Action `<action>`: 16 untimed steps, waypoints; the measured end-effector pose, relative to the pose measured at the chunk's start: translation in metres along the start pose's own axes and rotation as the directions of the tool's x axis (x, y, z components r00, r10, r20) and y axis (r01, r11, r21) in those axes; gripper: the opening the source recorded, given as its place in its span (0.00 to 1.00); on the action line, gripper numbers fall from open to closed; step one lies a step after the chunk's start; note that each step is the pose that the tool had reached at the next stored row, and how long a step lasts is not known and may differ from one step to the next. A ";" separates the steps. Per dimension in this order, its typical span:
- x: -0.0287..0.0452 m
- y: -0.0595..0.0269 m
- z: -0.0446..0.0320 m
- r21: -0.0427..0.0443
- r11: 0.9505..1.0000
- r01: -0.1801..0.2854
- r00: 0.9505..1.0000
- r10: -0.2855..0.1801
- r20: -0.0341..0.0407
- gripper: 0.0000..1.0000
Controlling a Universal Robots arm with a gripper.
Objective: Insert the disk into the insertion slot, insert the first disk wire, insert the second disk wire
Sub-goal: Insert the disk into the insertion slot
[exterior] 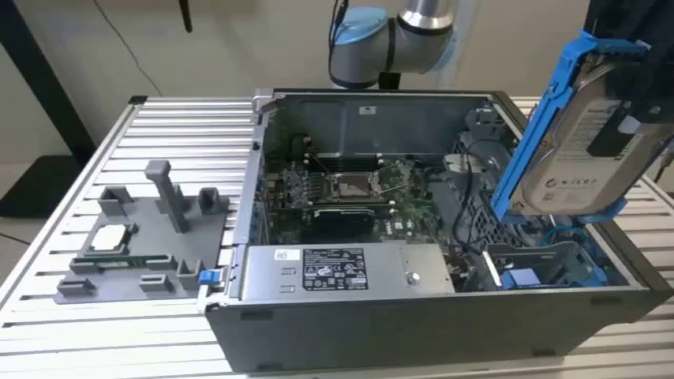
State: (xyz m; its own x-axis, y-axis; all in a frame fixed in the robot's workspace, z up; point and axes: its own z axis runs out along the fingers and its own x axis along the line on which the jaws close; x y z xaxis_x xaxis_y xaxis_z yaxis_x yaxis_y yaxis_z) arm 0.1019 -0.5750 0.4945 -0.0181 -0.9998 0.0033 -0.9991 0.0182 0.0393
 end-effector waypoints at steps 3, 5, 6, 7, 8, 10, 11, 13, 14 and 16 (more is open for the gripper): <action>0.0000 0.0000 0.0000 0.000 1.000 0.000 1.000 0.000 0.000 0.00; 0.0000 0.0000 0.0000 0.000 1.000 0.000 1.000 0.000 0.000 0.00; 0.0000 0.0000 0.0000 0.000 1.000 0.000 1.000 0.000 0.000 0.00; 0.0000 0.0000 0.0000 0.000 1.000 0.000 1.000 0.000 0.000 0.00; 0.0000 0.0000 0.0000 0.000 1.000 0.000 1.000 0.000 0.000 0.00; 0.0000 0.0000 0.0000 0.000 1.000 0.000 1.000 0.000 0.000 0.00; 0.0000 0.0000 0.0000 0.000 1.000 0.000 1.000 0.000 0.000 0.00; 0.0000 -0.0006 0.0003 0.000 1.000 0.000 1.000 0.000 0.000 0.00; 0.0000 -0.0015 0.0008 0.000 1.000 0.000 1.000 0.000 0.000 0.00; 0.0003 -0.0038 0.0016 0.000 1.000 0.000 1.000 0.000 0.000 0.00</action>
State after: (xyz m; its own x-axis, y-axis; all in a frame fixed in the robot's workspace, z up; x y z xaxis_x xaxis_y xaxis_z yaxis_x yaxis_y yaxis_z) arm 0.1056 -0.5754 0.4928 -0.0182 -0.9998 0.0035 -0.9990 0.0183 0.0396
